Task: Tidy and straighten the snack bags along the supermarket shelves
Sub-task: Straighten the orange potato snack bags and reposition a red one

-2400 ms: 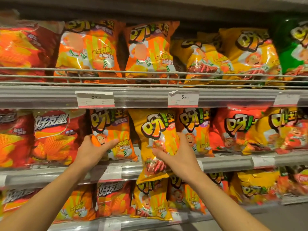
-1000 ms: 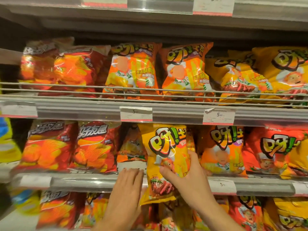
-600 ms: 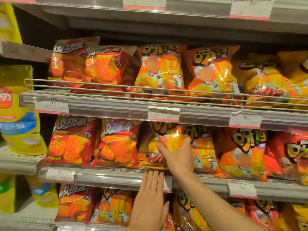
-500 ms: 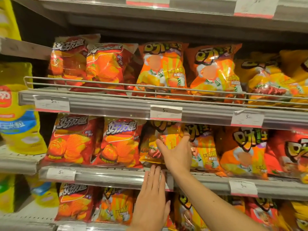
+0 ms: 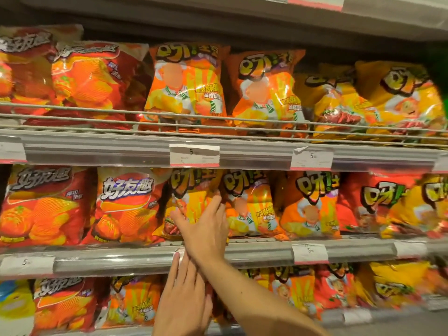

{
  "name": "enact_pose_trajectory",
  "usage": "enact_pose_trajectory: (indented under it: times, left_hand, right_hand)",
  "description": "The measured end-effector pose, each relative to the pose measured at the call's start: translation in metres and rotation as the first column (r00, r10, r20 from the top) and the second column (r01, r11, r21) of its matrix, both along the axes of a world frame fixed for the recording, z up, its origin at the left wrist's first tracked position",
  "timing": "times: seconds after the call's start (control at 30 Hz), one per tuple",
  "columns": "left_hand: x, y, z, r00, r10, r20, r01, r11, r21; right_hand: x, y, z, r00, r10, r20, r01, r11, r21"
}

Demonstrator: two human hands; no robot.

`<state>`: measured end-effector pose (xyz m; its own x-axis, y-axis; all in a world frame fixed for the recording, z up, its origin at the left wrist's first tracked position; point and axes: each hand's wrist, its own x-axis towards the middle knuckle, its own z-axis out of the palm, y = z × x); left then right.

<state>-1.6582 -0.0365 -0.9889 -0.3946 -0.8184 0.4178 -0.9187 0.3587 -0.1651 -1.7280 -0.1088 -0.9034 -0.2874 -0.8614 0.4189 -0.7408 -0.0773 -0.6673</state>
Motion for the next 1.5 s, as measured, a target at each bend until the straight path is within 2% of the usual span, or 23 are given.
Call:
enact_pose_trajectory:
  times: [0.13,0.23,0.3,0.37,0.43,0.5,0.6,0.7,0.8,0.87,0.97,1.03,1.23,1.3,1.4,1.5]
  left_hand:
    - [-0.018,0.010,0.005,0.998,0.066,-0.004,-0.066,0.994,0.091]
    - [-0.031,0.016,0.018,0.990,0.136,-0.031,-0.130,0.981,0.145]
    - [-0.048,0.018,0.029,0.988,0.135,-0.079,-0.125,0.986,0.113]
    - [-0.072,0.019,0.040,0.965,0.224,-0.137,-0.194,0.960,0.202]
    - [-0.092,0.022,0.043,0.922,0.190,-0.336,-0.123,0.970,0.212]
    - [-0.104,0.021,0.037,0.873,0.144,-0.466,-0.112,0.989,0.096]
    - [-0.123,0.015,0.036,0.839,0.094,-0.536,-0.161,0.984,-0.079]
    - [-0.146,0.014,0.034,0.802,0.061,-0.594,-0.133,0.988,-0.079]
    - [-0.177,0.008,0.041,0.762,-0.065,-0.645,0.001,0.995,-0.099]
    - [-0.199,0.003,0.048,0.725,-0.131,-0.676,0.063,0.990,-0.124]
    - [-0.234,-0.004,0.063,0.658,-0.148,-0.738,0.064,0.988,-0.140]
    - [-0.254,-0.011,0.071,0.615,-0.115,-0.780,0.052,0.993,-0.106]
    - [-0.286,-0.035,0.092,0.551,0.108,-0.828,0.029,0.989,0.148]
    - [-0.285,-0.043,0.098,0.520,0.155,-0.840,0.034,0.979,0.202]
    - [-0.281,-0.053,0.101,0.414,0.195,-0.889,0.094,0.963,0.255]
    - [-0.279,-0.057,0.099,0.369,0.243,-0.897,0.126,0.943,0.307]
  right_hand:
    - [-0.015,0.004,0.002,0.986,0.165,0.026,-0.165,0.986,0.029]
    - [-0.033,0.017,0.001,0.949,0.293,0.118,-0.300,0.953,0.046]
    - [-0.049,0.029,0.000,0.921,0.362,0.145,-0.369,0.929,0.031]
    - [-0.071,0.040,-0.003,0.897,0.421,0.138,-0.422,0.906,-0.023]
    - [-0.101,0.050,-0.006,0.891,0.439,0.113,-0.430,0.898,-0.094]
    - [-0.137,0.061,-0.008,0.902,0.421,0.094,-0.407,0.903,-0.137]
    - [-0.199,0.075,-0.014,0.918,0.375,0.131,-0.353,0.921,-0.165]
    - [-0.264,0.080,-0.019,0.917,0.290,0.272,-0.231,0.946,-0.229]
    - [-0.323,0.079,-0.020,0.901,0.160,0.403,-0.039,0.956,-0.292]
    - [-0.353,0.078,-0.020,0.902,0.073,0.426,0.072,0.946,-0.315]
    - [-0.384,0.074,-0.016,0.919,-0.050,0.391,0.185,0.931,-0.315]
    - [-0.397,0.068,-0.013,0.933,-0.079,0.350,0.188,0.939,-0.289]
    - [-0.417,0.043,-0.001,0.952,0.014,0.307,-0.001,0.999,-0.043]
    - [-0.421,0.033,0.004,0.961,0.014,0.278,-0.014,1.000,-0.001]
    - [-0.427,0.023,0.006,0.976,0.027,0.218,-0.037,0.998,0.044]
    - [-0.430,0.019,0.005,0.972,0.017,0.233,-0.031,0.998,0.057]
